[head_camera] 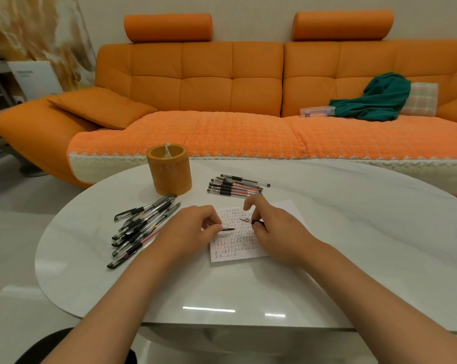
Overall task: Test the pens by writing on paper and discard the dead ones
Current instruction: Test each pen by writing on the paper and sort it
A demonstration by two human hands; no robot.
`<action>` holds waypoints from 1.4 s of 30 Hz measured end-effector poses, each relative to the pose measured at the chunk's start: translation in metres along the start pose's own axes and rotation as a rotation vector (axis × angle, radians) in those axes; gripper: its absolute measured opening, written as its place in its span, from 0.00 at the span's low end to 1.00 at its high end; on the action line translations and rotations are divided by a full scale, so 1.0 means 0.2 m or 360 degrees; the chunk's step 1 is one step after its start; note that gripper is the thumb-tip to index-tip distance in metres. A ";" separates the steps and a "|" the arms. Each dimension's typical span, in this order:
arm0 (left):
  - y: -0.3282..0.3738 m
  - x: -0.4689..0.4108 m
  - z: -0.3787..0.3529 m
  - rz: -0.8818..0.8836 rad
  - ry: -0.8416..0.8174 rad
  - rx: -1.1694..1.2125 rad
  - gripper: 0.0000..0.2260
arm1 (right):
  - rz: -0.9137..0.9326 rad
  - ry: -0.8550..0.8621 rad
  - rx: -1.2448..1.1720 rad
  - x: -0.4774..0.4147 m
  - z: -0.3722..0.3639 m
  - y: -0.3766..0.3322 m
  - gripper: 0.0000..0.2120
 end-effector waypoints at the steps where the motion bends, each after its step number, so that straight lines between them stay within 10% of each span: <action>1: -0.01 0.00 0.00 0.0021 -0.0016 -0.0030 0.01 | 0.0011 0.0017 -0.0062 0.00 0.01 0.01 0.14; 11: 0.02 -0.03 -0.09 -0.0047 -0.0124 -0.0209 0.19 | -0.0013 0.0263 -0.0491 -0.05 0.08 0.06 0.33; 21: 0.01 -0.04 -0.12 -0.0072 -0.0230 -0.0342 0.24 | -0.0169 0.0155 -0.0976 -0.01 0.01 0.05 0.08; 42: 0.01 -0.03 -0.11 -0.0005 -0.0374 -0.0333 0.31 | -0.0133 -0.0175 -0.0892 0.01 -0.14 0.03 0.07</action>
Point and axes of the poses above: each hand's wrist, its own x-axis away from the middle knuckle, its own z-axis out of the back of the hand, y = z × x, the point moved 5 cm from there along -x, towards the middle knuckle, and after that the axes turned 2 degrees about -x, right-handed, at the moved point
